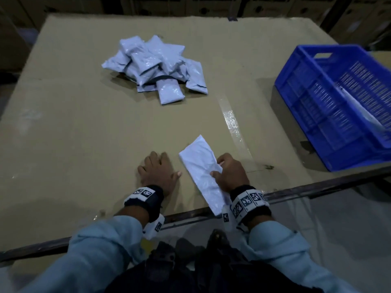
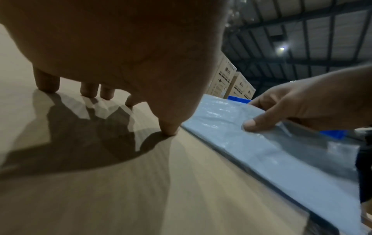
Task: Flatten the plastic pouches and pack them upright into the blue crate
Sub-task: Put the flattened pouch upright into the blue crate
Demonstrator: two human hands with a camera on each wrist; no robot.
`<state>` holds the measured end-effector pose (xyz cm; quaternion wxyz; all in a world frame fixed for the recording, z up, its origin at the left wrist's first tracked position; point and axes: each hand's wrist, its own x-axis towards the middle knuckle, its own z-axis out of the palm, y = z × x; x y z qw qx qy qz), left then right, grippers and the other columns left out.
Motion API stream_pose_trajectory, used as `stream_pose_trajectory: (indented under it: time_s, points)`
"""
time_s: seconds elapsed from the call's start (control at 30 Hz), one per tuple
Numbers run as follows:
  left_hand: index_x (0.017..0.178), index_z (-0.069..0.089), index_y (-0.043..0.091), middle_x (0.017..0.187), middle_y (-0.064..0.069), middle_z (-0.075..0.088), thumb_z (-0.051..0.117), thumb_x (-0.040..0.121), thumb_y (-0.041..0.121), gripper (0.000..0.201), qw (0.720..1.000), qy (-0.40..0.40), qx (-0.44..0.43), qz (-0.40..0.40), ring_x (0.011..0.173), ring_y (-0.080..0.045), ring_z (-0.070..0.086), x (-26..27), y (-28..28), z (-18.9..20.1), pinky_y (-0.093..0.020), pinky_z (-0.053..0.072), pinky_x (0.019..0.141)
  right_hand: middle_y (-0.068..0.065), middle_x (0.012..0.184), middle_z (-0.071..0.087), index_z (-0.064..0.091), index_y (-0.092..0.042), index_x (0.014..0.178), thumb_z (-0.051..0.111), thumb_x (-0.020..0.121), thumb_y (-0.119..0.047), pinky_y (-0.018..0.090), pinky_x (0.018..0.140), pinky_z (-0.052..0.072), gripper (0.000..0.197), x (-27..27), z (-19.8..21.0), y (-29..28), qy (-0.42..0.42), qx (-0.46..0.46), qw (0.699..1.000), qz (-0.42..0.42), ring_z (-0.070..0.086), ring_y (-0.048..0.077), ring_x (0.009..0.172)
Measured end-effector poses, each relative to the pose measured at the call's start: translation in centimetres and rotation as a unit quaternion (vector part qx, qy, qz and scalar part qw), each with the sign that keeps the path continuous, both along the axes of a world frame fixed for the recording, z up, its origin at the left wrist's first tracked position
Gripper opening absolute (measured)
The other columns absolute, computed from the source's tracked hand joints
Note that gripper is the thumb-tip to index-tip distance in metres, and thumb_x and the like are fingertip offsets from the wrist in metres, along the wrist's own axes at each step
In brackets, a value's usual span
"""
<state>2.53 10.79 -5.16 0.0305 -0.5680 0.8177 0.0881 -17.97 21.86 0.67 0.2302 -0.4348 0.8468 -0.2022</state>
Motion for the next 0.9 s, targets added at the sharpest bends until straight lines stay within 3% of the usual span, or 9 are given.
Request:
stream_pose_trajectory:
  time_s: [0.07,0.1,0.17,0.37,0.53,0.63,0.77,0.9]
  points:
    - [0.148,0.029,0.016,0.152,-0.016,0.026,0.049,0.089,0.070,0.082,1.000,-0.011,0.014,-0.007,0.131,-0.036,0.031,-1.8,-0.8,0.0,-0.052,0.034,0.098,-0.006,0.081,0.059,0.058,-0.018,0.089,0.072,0.086,-0.026,0.030,0.068,0.042,0.017,-1.6,1.3,-0.3,0.022,-0.033,0.999,-0.008,0.053,0.020,0.074]
    - [0.150,0.026,0.015,0.154,-0.017,0.022,0.047,0.090,0.070,0.084,1.000,-0.015,0.020,-0.009,0.133,-0.036,0.029,-2.8,-1.2,0.1,-0.054,0.033,0.100,-0.008,0.071,0.054,0.051,-0.020,0.075,0.070,0.086,-0.024,0.029,0.062,0.037,0.022,-2.5,2.1,-0.4,0.029,-0.052,0.998,-0.012,0.049,0.021,0.067]
    - [0.154,0.020,0.015,0.159,-0.019,0.014,0.044,0.091,0.072,0.089,0.999,-0.020,0.041,-0.012,0.139,-0.039,0.023,-5.0,-1.9,0.3,-0.059,0.030,0.105,-0.007,0.061,0.042,0.036,-0.021,0.063,0.068,0.085,-0.021,0.029,0.052,0.026,0.038,-4.5,3.5,-0.8,0.041,-0.096,0.994,-0.027,0.042,0.021,0.058]
    - [0.160,0.009,0.017,0.167,-0.023,-0.007,0.040,0.096,0.070,0.088,0.994,-0.043,0.094,-0.026,0.152,-0.043,0.003,-14.2,-3.5,1.1,-0.068,0.023,0.113,-0.003,0.059,0.039,0.032,-0.018,0.063,0.062,0.081,-0.019,0.033,0.051,0.022,0.035,-12.2,7.7,-2.0,0.048,-0.176,0.983,-0.034,0.039,0.024,0.057]
    - [0.160,0.008,0.016,0.166,-0.024,-0.005,0.043,0.095,0.070,0.091,0.990,-0.078,0.102,-0.059,0.152,-0.047,0.001,-22.9,-3.7,1.7,-0.067,0.022,0.115,-0.003,0.067,0.044,0.037,-0.019,0.067,0.061,0.085,-0.024,0.036,0.057,0.034,0.030,-19.5,10.3,-2.3,0.050,-0.170,0.984,-0.011,0.048,0.026,0.066]
    - [0.160,0.007,0.019,0.167,-0.023,-0.005,0.052,0.092,0.069,0.095,0.988,-0.076,0.128,-0.047,0.152,-0.047,-0.001,-28.2,-3.9,2.4,-0.066,0.020,0.116,-0.001,0.072,0.041,0.032,-0.023,0.067,0.061,0.085,-0.027,0.034,0.059,0.032,0.034,-23.8,11.8,-2.2,0.057,-0.185,0.981,-0.004,0.046,0.025,0.068]
    - [0.159,0.006,0.026,0.163,-0.023,0.002,0.074,0.085,0.053,0.105,0.980,-0.115,0.149,-0.072,0.150,-0.047,0.010,-33.7,-5.6,3.1,-0.063,0.032,0.114,0.003,0.088,0.050,0.041,-0.020,0.077,0.064,0.089,-0.026,0.033,0.068,0.030,0.026,-29.4,15.0,-1.8,0.069,-0.215,0.974,-0.009,0.047,0.023,0.082]
    - [0.146,0.021,0.028,0.144,-0.019,0.023,0.093,0.064,0.041,0.111,0.969,-0.148,0.168,-0.101,0.134,-0.046,0.034,-36.3,-7.5,3.7,-0.053,0.050,0.101,0.006,0.088,0.053,0.049,-0.015,0.082,0.065,0.090,-0.024,0.033,0.068,0.028,0.020,-34.3,18.3,-1.4,0.097,-0.267,0.959,-0.013,0.047,0.023,0.081]
